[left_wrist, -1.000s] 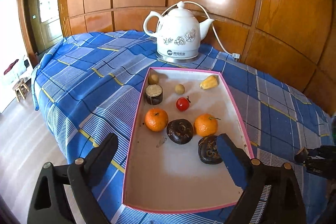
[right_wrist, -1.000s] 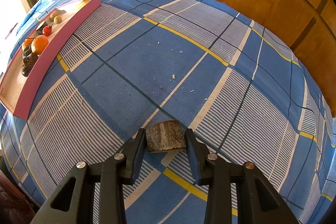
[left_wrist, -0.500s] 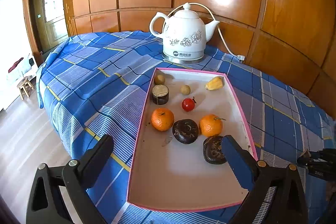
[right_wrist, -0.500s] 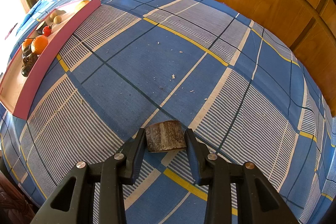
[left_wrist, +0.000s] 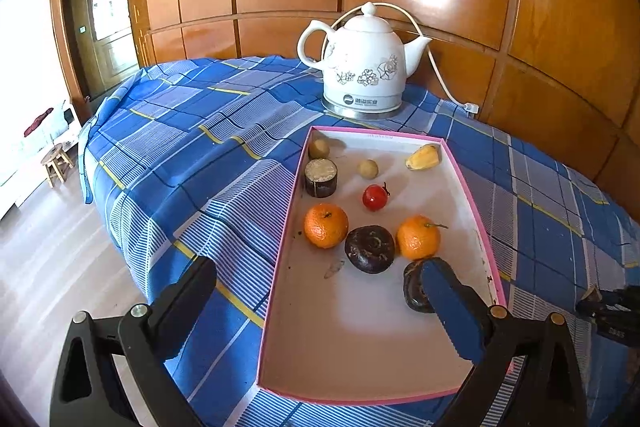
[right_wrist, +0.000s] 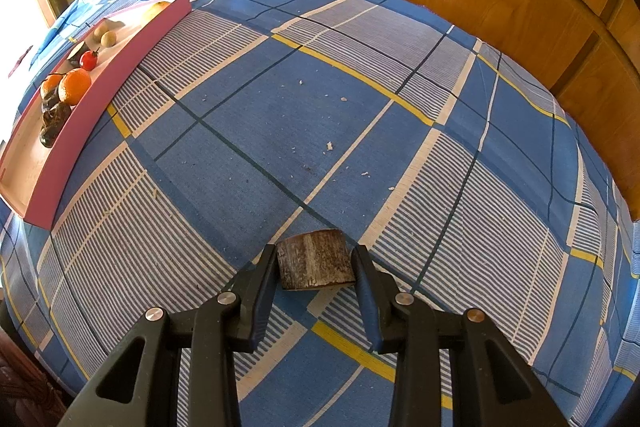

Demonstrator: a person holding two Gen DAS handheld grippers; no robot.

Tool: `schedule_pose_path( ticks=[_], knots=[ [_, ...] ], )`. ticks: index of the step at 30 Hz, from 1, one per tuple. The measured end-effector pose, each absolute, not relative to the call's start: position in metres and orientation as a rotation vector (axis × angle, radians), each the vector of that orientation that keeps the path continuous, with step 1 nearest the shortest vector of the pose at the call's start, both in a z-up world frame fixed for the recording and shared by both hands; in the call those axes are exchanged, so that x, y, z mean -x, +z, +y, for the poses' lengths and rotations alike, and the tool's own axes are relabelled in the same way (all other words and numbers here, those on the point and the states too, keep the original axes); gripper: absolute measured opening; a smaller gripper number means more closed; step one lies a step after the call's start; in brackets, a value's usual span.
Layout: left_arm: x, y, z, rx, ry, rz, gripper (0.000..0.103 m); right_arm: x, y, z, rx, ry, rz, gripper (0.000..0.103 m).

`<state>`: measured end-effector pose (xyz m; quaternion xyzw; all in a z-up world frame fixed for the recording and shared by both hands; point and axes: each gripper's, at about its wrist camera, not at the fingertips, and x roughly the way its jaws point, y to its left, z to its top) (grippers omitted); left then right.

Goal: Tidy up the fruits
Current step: 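Carry the wooden cylinder into the tray and open the right gripper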

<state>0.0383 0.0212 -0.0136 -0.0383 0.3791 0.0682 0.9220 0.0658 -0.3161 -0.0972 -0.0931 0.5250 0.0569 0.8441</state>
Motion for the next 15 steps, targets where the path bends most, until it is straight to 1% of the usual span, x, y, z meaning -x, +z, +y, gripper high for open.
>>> schedule_pose_path(
  ticks=[7, 10, 15],
  knots=[
    [-0.039, -0.012, 0.032, 0.099, 0.147, 0.774, 0.103, -0.073, -0.092, -0.314, 0.178, 0.081, 1.126, 0.036],
    [-0.038, -0.013, 0.04, 0.095, 0.161, 0.773, 0.103, -0.08, -0.074, -0.304, 0.113, 0.112, 1.08, 0.035],
    [-0.036, -0.014, 0.054, 0.093, 0.205, 0.758, 0.103, -0.099, -0.04, -0.255, 0.04, 0.26, 1.001, 0.035]
  ],
)
